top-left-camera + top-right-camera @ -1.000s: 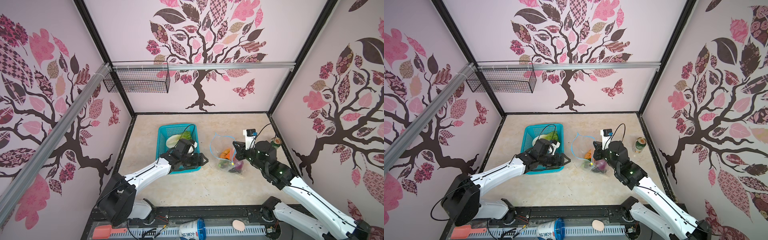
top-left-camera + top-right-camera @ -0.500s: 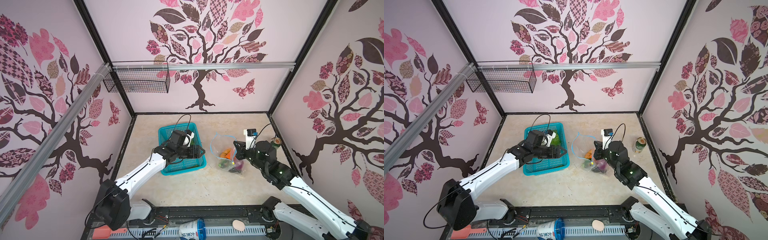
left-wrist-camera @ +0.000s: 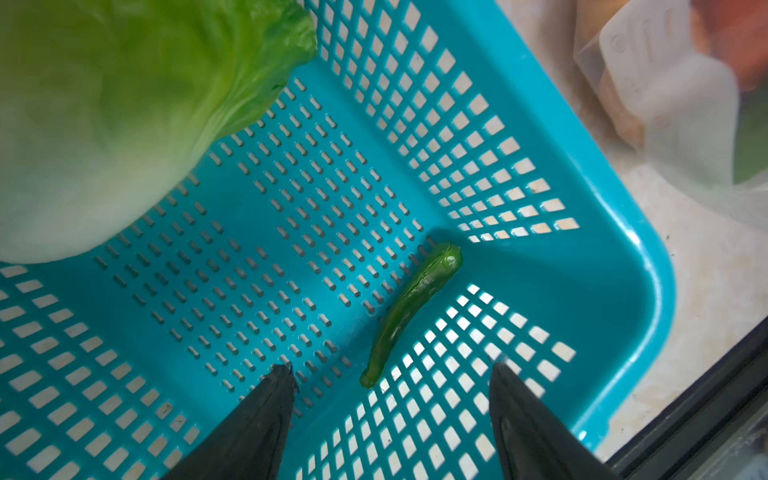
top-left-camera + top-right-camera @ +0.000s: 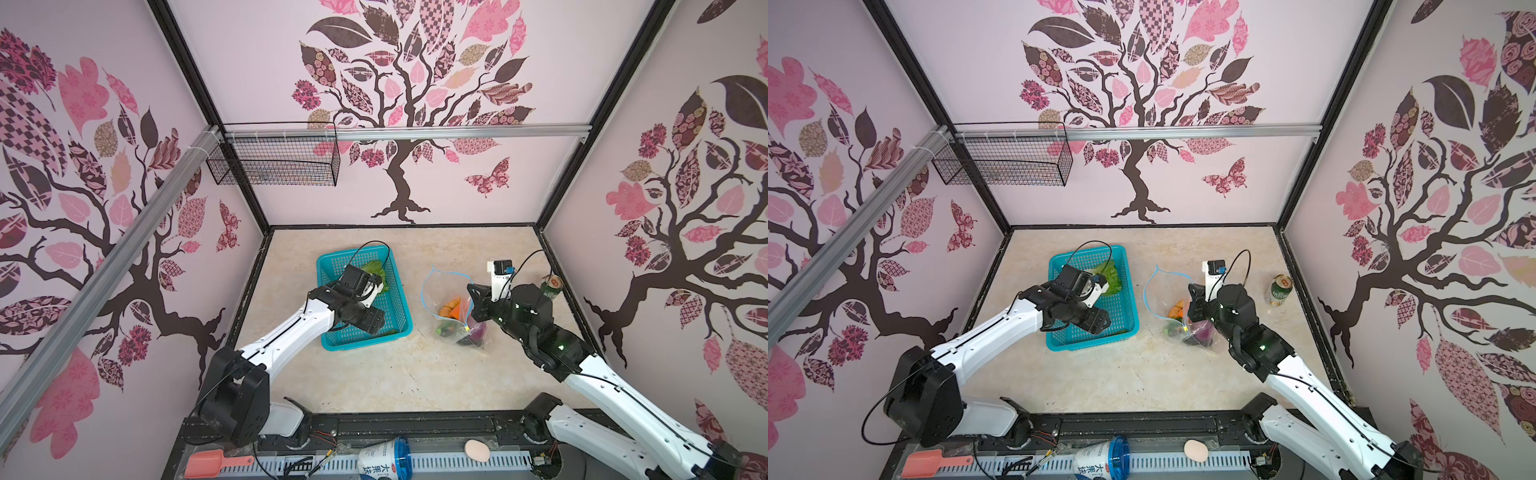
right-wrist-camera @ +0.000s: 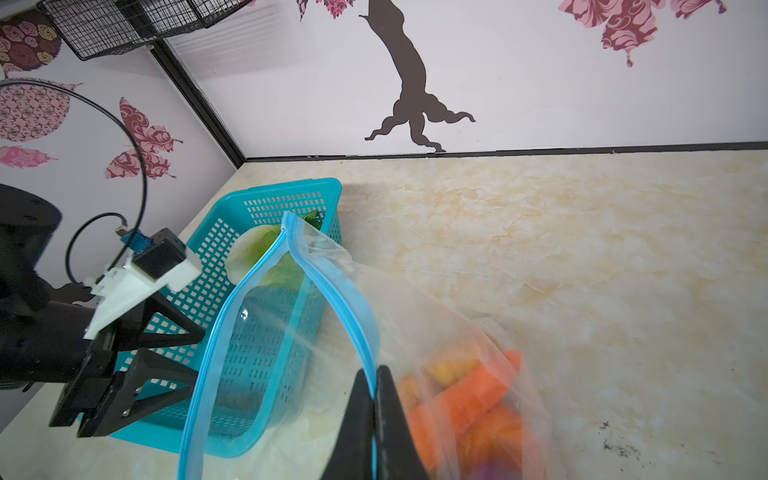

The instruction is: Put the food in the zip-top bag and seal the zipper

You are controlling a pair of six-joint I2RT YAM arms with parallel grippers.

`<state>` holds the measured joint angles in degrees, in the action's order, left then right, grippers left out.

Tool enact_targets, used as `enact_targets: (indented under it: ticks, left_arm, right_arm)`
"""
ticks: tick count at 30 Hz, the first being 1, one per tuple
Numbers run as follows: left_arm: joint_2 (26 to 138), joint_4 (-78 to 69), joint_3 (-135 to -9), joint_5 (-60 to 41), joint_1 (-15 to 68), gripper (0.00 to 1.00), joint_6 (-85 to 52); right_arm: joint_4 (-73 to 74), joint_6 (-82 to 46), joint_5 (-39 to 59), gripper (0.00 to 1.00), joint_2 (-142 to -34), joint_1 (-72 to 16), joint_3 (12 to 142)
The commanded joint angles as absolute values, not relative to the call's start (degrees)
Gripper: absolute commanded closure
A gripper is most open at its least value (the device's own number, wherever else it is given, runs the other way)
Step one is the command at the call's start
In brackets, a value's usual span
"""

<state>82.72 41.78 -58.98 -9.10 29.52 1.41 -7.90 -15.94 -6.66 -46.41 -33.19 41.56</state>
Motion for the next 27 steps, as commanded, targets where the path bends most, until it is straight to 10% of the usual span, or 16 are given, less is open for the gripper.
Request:
enact_targets:
  ticks: [1, 27]
  left_arm:
    - [85.75, 42.72, -63.19, -10.0, 29.59, 0.25, 8.01]
    - [100.01, 36.2, -62.76, -6.48, 34.33, 0.25, 15.7]
  right_arm:
    - [-6.77, -14.79, -7.1, 1.0, -44.72, -32.96, 41.55]
    - [-5.72, -14.55, -8.14, 1.0, -44.29, -32.96, 40.48]
